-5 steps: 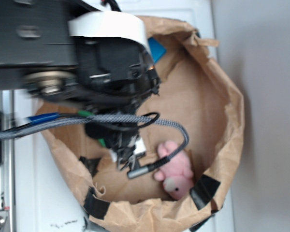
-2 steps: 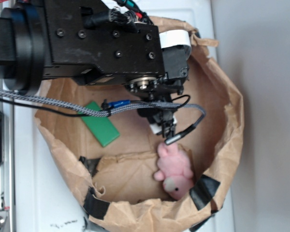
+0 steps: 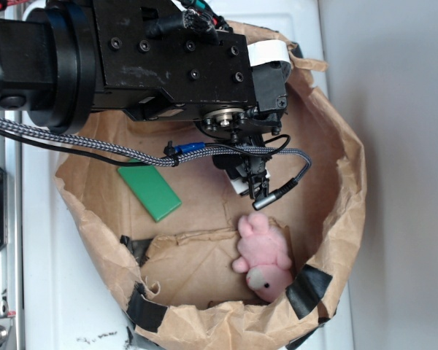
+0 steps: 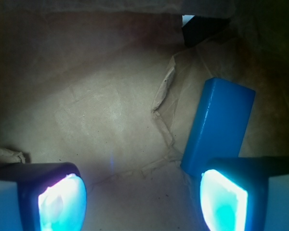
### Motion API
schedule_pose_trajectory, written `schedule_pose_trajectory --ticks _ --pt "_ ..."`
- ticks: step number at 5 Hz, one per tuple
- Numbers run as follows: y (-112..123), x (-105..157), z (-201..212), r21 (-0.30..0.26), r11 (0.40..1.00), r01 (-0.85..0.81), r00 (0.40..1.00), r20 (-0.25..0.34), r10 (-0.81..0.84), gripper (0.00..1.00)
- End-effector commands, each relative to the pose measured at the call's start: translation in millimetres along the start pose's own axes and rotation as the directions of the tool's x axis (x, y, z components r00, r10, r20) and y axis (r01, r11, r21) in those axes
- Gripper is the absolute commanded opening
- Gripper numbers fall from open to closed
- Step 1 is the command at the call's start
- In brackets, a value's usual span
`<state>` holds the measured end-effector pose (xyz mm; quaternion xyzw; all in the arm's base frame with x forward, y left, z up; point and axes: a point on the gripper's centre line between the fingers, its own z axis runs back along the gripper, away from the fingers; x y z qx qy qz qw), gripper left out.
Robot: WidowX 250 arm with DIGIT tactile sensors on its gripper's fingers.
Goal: Grab the blue block.
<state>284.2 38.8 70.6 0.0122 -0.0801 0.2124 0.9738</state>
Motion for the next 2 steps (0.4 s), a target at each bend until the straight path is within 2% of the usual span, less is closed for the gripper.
schedule_pose_trajectory --ticks 1,2 --pt "5 14 14 -0.016 1.000 -0.013 0.998 0.057 0.013 1.00" --pt "29 15 9 -0.063 0.998 0.008 1.000 0.029 -0.006 1.00"
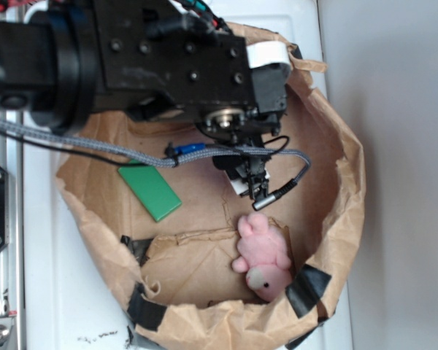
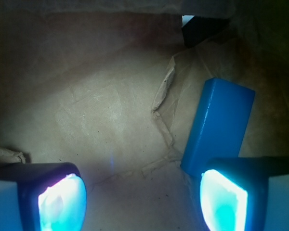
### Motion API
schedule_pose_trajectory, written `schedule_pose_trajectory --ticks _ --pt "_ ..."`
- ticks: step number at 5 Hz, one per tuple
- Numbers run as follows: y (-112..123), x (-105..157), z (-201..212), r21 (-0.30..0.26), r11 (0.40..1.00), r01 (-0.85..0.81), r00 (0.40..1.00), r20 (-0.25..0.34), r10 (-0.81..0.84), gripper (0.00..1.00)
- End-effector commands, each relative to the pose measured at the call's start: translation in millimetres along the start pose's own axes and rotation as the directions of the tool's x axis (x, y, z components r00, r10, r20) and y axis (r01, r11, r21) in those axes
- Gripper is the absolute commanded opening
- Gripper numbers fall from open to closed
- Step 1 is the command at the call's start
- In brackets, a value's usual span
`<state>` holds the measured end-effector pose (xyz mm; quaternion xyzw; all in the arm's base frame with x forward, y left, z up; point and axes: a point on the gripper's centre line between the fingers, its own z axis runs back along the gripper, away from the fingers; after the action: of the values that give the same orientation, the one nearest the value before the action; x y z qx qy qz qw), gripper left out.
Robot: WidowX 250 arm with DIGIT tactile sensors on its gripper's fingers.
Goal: Grab the blue block.
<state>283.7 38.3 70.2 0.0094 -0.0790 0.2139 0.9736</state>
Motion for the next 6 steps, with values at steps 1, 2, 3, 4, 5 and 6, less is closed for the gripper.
schedule_pose_trajectory --ticks 1,2,3,4,5,6 --pt "44 12 0 -0.097 0.995 0.040 0.999 0.009 -0.039 1.00" --pt "52 12 -10 -0.097 0.994 0.043 0.999 0.036 -0.039 1.00" --pt "51 17 -26 -0.080 0.996 0.024 0.997 0.079 -0.018 1.00" --pt "39 26 -45 -0.054 0.998 0.008 0.996 0.091 -0.003 1.00" --pt "22 35 -57 -0.067 0.997 0.024 0.999 0.049 -0.021 1.00" --pt "14 37 -57 -0.082 0.997 0.004 0.998 0.063 0.001 1.00"
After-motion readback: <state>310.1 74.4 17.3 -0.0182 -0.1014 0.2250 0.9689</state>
